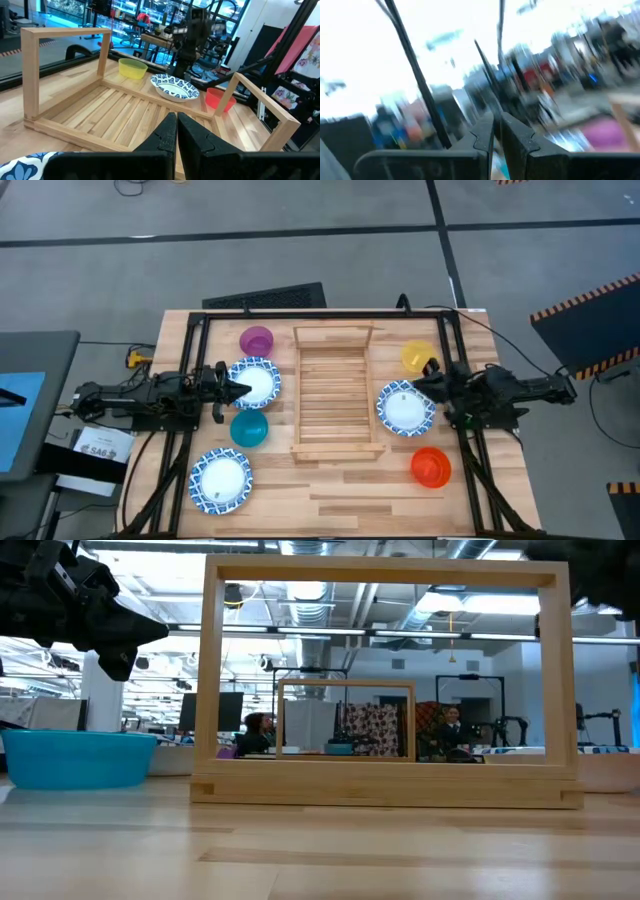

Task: Place and stack bowls onto a shelf
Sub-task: Put the yellow bowl on the shelf

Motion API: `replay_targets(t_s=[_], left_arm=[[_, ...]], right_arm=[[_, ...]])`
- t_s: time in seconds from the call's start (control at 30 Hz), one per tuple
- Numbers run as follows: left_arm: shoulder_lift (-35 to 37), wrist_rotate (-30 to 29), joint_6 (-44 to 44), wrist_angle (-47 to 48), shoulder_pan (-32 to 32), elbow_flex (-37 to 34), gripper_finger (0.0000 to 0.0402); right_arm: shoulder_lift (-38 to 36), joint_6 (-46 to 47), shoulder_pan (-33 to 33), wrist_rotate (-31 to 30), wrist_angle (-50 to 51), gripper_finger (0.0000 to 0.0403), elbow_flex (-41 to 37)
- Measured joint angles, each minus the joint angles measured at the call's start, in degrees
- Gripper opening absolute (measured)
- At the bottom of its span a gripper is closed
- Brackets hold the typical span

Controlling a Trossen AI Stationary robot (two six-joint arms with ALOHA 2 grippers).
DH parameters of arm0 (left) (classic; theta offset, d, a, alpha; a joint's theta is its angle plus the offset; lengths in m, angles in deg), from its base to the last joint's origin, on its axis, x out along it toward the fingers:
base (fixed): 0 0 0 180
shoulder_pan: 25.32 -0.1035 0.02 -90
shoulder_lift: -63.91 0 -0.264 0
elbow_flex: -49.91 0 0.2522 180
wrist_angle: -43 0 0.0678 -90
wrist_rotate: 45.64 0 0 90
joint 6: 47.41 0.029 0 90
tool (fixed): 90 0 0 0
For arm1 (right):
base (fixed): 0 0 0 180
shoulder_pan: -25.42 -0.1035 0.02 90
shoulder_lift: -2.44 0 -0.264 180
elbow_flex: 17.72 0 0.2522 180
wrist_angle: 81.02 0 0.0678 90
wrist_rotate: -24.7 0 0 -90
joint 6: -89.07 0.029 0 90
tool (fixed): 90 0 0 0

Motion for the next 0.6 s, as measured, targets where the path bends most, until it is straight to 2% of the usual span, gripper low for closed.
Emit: replay_targets(t_s=[0.1, 0.17, 0.27, 0.4, 0.6], left_arm=[[0.0, 0.01, 0.0, 0.02, 0.0, 0.0, 0.0], [0.02, 0.02, 0.0, -0.01, 0.0, -0.02, 0.0], [0.01, 0.0, 0.0, 0.02, 0.01, -0.01, 0.0], [0.0, 0.0, 0.0, 0.02, 0.0, 0.01, 0.0], [0.0, 0.01, 0.0, 0.01, 0.01, 0.01, 0.0]], right_arm=[[0.0, 0.73, 0.0, -0.09, -9.74, 0.0062, 0.02], [0.01, 1.68, 0.0, -0.8, -12.28, 0.0062, 0.5], [2.35, 4.68, 0.0, -4.83, -5.48, 0.0062, 4.89], [9.9, 5.9, 0.0, -5.72, 8.99, 0.0068, 13.31], [24.21, 5.21, 0.35, -7.91, 13.65, 0.0073, 22.81]])
